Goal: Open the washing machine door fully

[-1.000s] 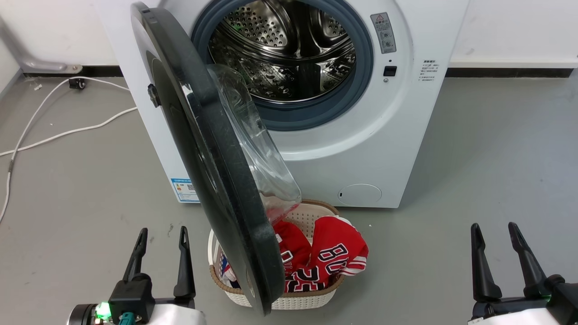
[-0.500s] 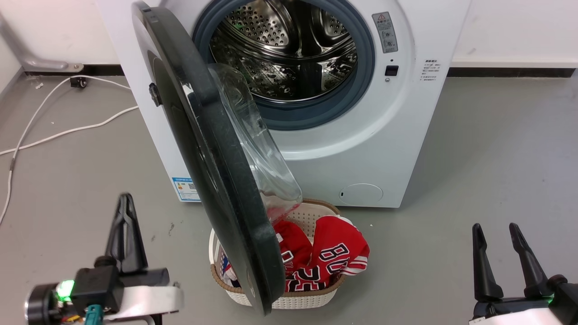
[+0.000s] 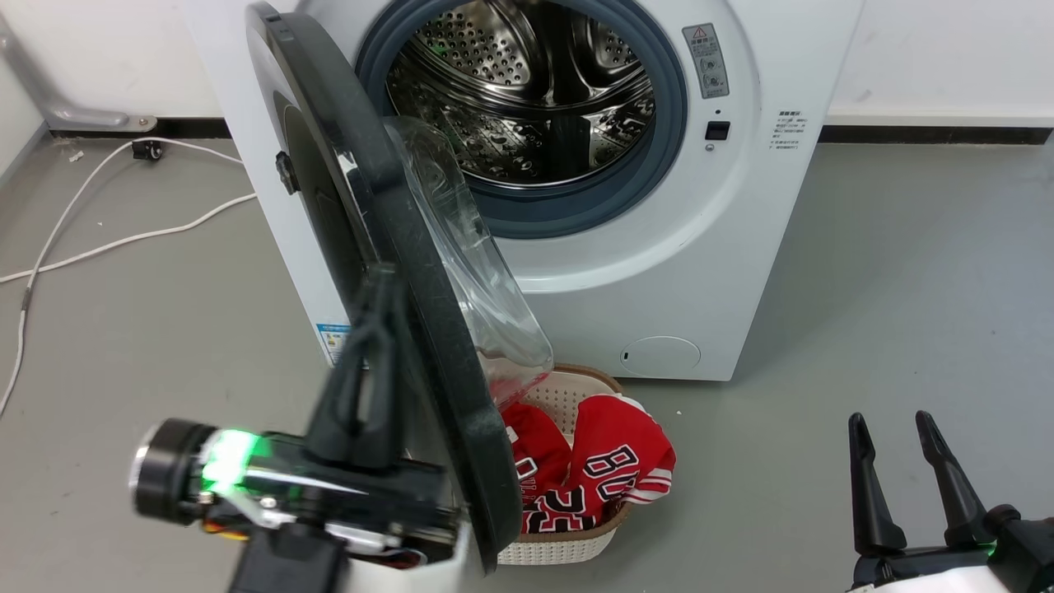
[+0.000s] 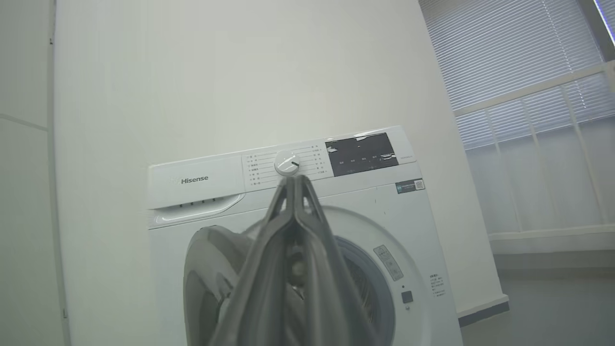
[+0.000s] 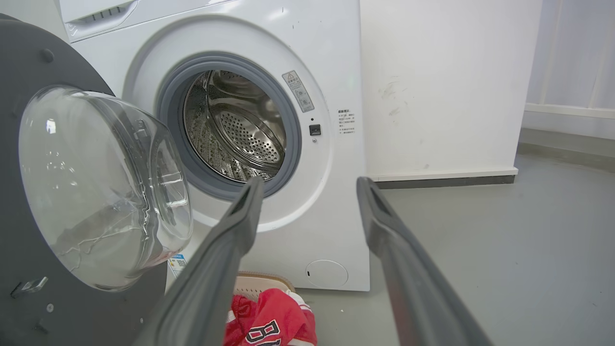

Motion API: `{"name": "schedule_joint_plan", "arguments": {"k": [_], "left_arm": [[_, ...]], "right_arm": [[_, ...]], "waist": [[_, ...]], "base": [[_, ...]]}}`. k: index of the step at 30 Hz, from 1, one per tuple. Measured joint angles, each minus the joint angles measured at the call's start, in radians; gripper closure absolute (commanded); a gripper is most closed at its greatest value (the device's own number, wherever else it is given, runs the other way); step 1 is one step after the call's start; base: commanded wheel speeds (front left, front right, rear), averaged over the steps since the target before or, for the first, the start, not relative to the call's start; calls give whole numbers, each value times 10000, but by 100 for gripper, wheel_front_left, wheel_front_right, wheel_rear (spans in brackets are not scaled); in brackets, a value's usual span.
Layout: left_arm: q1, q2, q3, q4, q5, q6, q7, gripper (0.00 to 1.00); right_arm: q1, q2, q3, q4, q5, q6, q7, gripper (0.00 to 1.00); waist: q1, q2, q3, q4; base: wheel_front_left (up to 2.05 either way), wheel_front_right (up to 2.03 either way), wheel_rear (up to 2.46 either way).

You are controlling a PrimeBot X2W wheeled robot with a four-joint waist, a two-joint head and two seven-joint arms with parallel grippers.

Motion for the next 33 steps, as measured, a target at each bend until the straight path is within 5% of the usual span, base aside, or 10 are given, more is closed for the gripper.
{"name": "schedule_joint_plan", "arguments": {"k": [18,33], "left_arm": [[-405,-159,-2905,970,-79,-385,0,100],[-75,-82,-3661,2345,-447,-242,2,100]], "right_arm": [[5,2,104,79,-13,0,0,0],[-58,2,159,128,-10,0,0,0]], "waist": [[0,0,-10,-15],[0,0,103,79]], "base": [[0,0,0],[0,0,0]]}}
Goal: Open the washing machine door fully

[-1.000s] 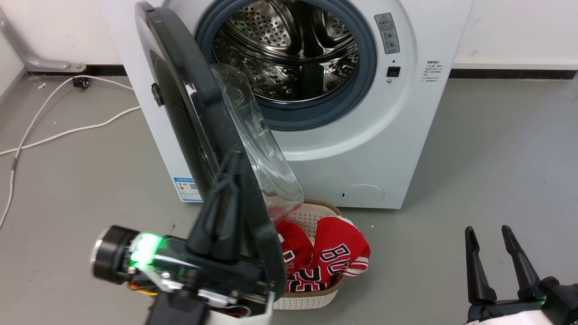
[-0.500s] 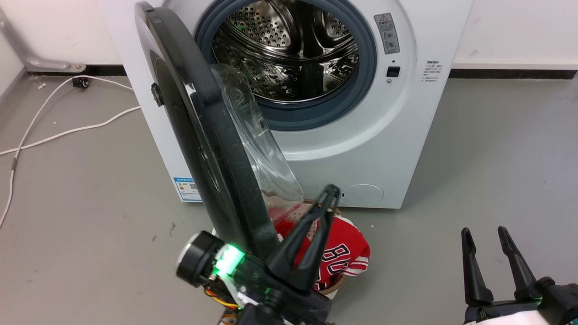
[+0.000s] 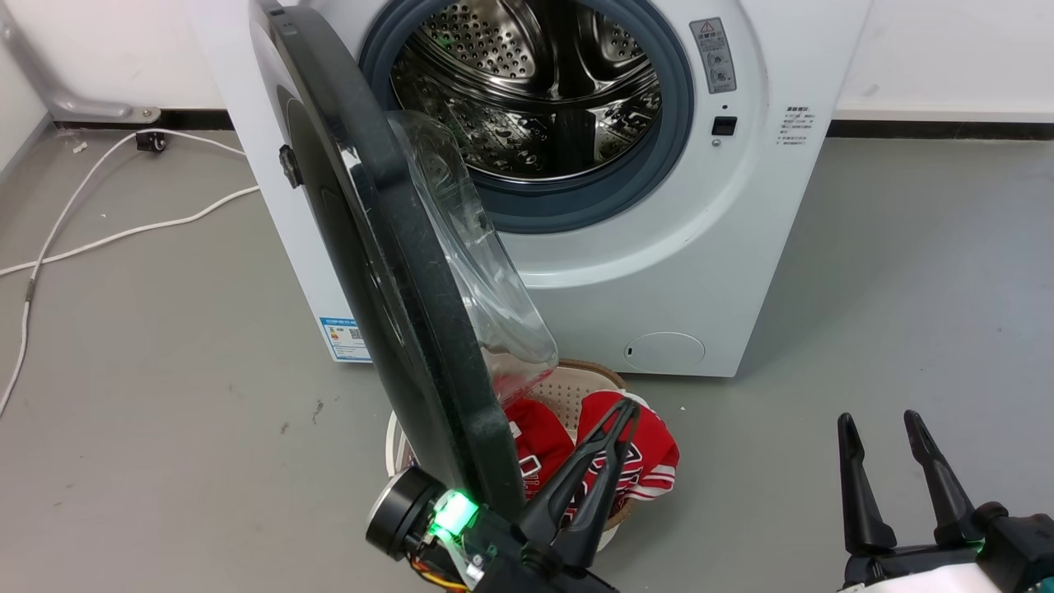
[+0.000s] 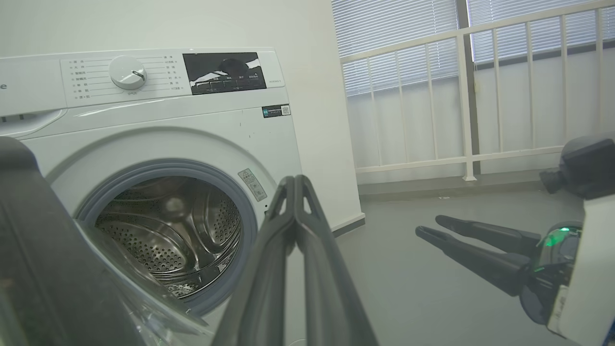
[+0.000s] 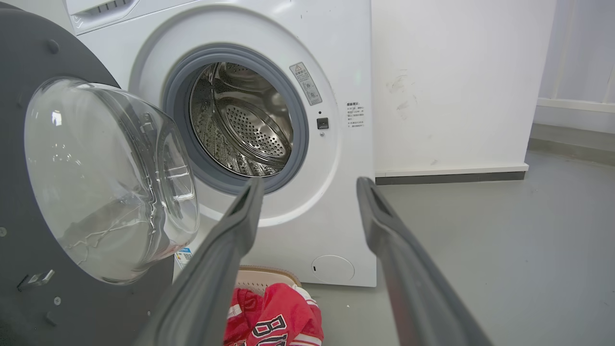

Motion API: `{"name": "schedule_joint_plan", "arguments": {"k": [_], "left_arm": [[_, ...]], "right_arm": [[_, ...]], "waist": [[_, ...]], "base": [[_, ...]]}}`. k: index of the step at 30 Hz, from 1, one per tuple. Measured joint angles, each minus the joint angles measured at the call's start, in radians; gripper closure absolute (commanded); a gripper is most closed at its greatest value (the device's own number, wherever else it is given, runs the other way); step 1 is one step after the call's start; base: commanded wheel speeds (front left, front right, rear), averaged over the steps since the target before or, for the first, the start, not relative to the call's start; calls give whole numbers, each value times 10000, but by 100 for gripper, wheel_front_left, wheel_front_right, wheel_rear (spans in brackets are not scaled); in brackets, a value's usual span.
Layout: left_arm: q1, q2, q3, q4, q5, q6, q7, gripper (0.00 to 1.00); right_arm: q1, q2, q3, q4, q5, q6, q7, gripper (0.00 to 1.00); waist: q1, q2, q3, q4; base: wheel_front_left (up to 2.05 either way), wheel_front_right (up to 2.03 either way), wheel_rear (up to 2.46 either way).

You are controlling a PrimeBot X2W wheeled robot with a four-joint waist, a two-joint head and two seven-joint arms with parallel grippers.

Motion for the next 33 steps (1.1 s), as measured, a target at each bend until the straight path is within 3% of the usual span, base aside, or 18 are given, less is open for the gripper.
{"name": "schedule_joint_plan", "arguments": {"k": [7,21,33], "left_arm": [[304,144,201,696,-380,188,0,100],[361,140,596,2401,-940,69,2,100],[523,21,1154,2589,-1101,288,-2,100]], "right_arm": [[-70,-2,40,98,-8,0,0,0],[-264,0,224,295,-111,0,0,0],[-258,0,186,336,-165,0,0,0]], "waist": [[0,0,51,38],[0,0,165,44],[-1,0,167,223]], "base": [[0,0,0],[0,0,0],[0,0,0]]}}
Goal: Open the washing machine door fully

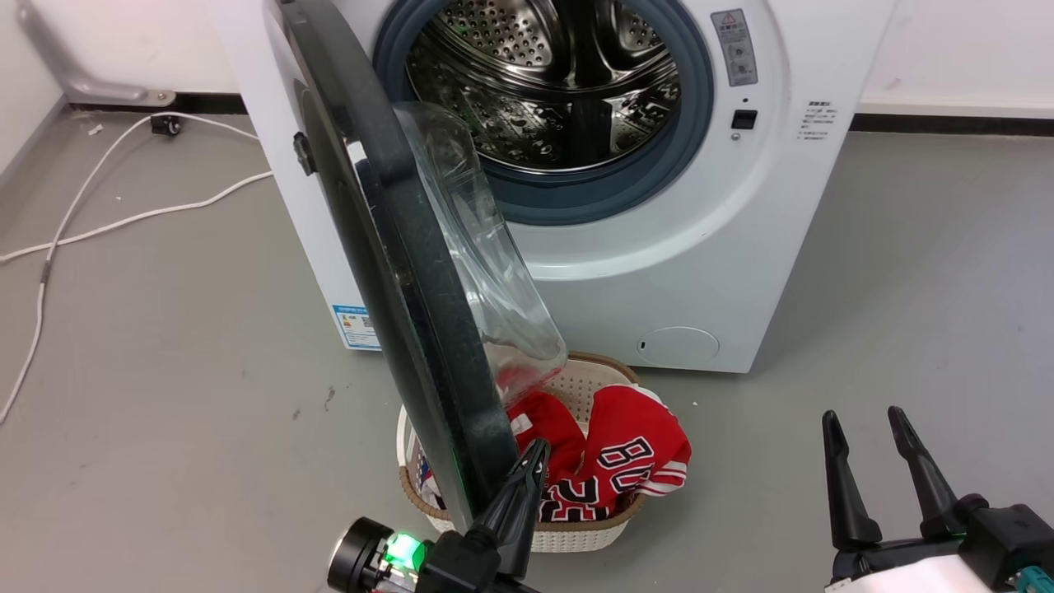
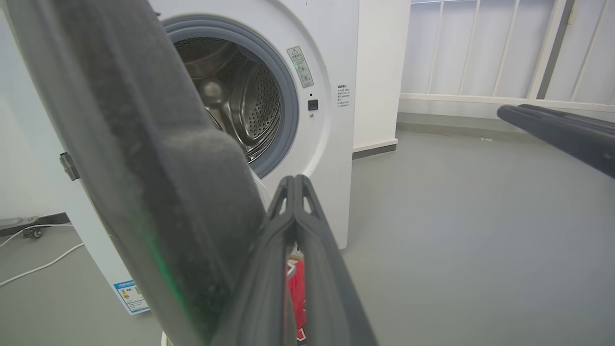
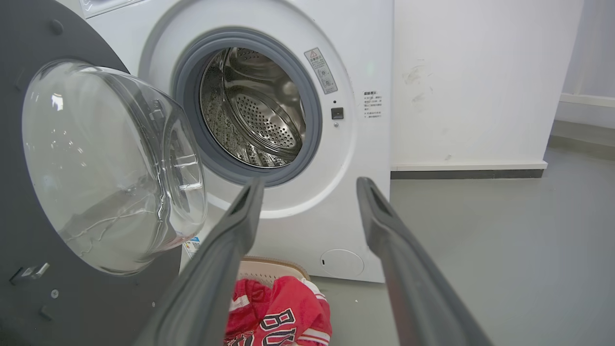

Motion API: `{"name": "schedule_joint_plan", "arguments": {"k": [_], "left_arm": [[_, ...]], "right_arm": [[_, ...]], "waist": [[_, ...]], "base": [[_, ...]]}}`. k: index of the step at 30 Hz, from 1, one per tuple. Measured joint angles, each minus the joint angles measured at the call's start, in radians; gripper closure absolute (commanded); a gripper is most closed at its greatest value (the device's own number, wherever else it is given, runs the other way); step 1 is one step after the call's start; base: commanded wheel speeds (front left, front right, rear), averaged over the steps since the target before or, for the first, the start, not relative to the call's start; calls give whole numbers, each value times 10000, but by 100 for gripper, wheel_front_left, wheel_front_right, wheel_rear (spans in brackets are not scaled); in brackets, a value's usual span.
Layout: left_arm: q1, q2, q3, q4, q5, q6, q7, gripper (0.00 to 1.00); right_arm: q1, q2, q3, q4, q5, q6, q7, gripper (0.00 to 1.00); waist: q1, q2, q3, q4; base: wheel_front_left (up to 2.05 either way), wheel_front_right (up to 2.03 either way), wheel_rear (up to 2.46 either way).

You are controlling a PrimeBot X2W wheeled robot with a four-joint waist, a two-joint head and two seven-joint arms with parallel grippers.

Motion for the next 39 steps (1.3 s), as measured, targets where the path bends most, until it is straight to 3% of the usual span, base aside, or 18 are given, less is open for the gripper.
{"name": "schedule_joint_plan", "arguments": {"k": [21,39], "left_arm": [[560,410,1024,-522,144,301,-25,100],[816,880,3670,-489,-671,692,-23,100]], "right_arm": [[84,2,-81,61,75,0,0,0],[-102,2,-58,73,-46,0,0,0]], "waist": [[0,0,113,1491],[0,0,643,1729]], "base": [[0,0,0],[0,0,0]]}}
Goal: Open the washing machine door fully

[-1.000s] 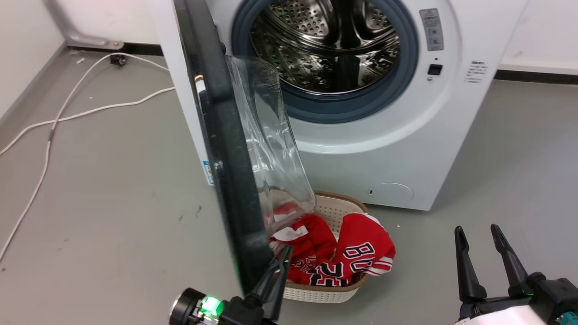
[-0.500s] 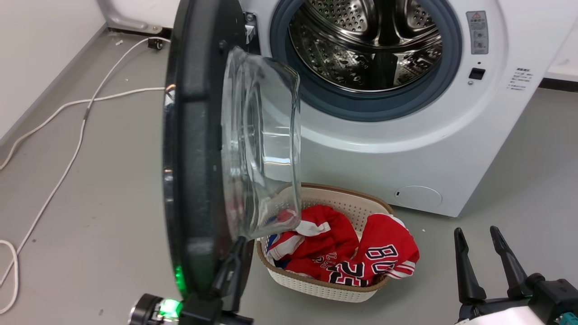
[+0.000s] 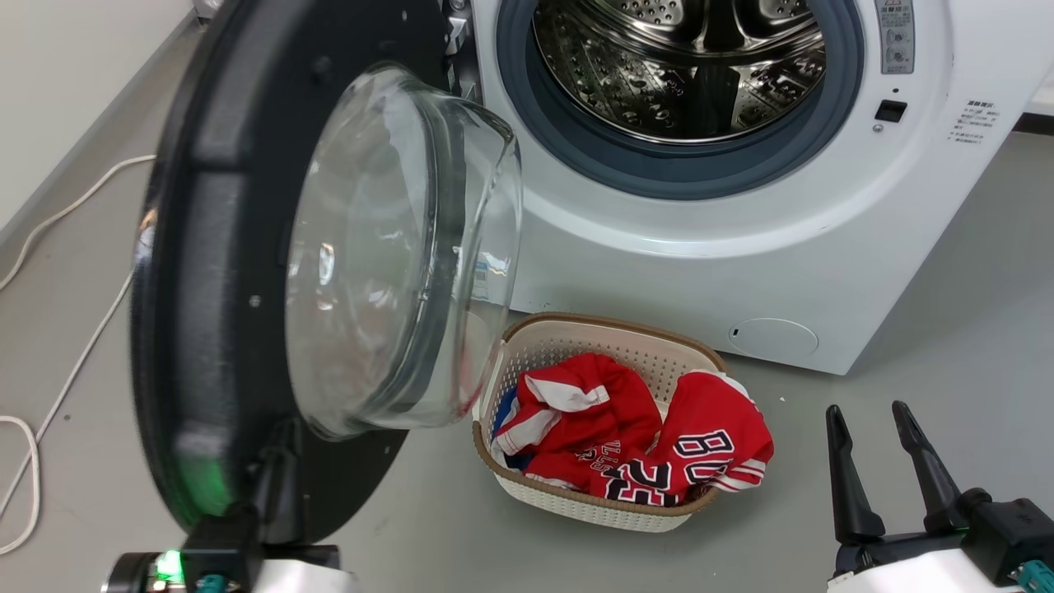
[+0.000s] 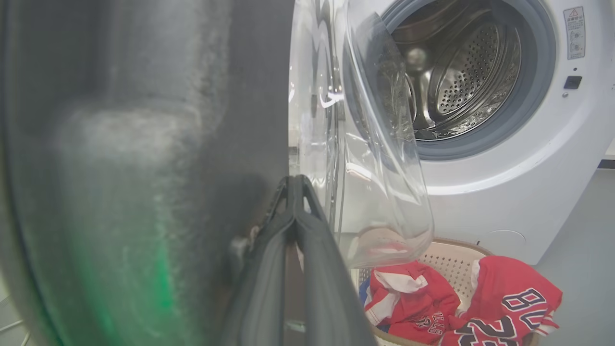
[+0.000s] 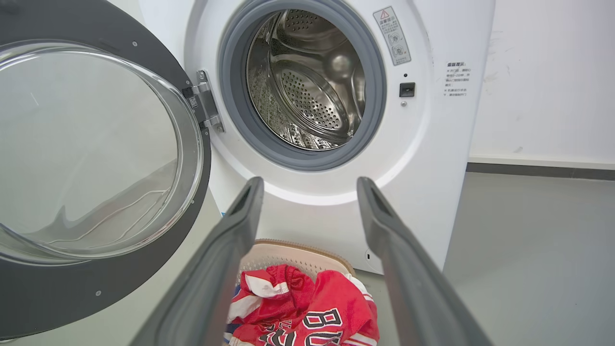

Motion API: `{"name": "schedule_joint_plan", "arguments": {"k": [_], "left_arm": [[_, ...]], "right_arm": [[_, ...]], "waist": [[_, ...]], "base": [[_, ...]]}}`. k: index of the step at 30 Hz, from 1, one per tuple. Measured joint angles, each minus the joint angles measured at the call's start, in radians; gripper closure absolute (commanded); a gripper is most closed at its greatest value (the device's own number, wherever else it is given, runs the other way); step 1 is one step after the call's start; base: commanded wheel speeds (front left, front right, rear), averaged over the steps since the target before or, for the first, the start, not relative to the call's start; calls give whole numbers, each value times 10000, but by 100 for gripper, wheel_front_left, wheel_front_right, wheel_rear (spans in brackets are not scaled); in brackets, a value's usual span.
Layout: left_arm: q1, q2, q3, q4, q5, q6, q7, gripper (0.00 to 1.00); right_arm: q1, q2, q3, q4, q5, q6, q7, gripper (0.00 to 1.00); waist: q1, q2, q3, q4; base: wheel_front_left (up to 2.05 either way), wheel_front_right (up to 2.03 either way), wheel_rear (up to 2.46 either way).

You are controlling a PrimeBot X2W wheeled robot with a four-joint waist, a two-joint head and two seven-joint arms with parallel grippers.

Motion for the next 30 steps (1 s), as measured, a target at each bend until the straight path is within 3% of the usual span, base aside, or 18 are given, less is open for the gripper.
{"name": "schedule_joint_plan", "arguments": {"k": [21,30], "left_arm": [[-1548,-157,3505,1494,-318,-650,0,100],[-2456,69,4945,2169,-224,-997,2,100]], "right_arm": [[-524,2,15,-65,-349,0,0,0],[-708,0,-107,-138,-571,0,0,0]], "waist": [[0,0,947,-123],[0,0,1426,-187]], "base": [[0,0,0],[0,0,0]]}}
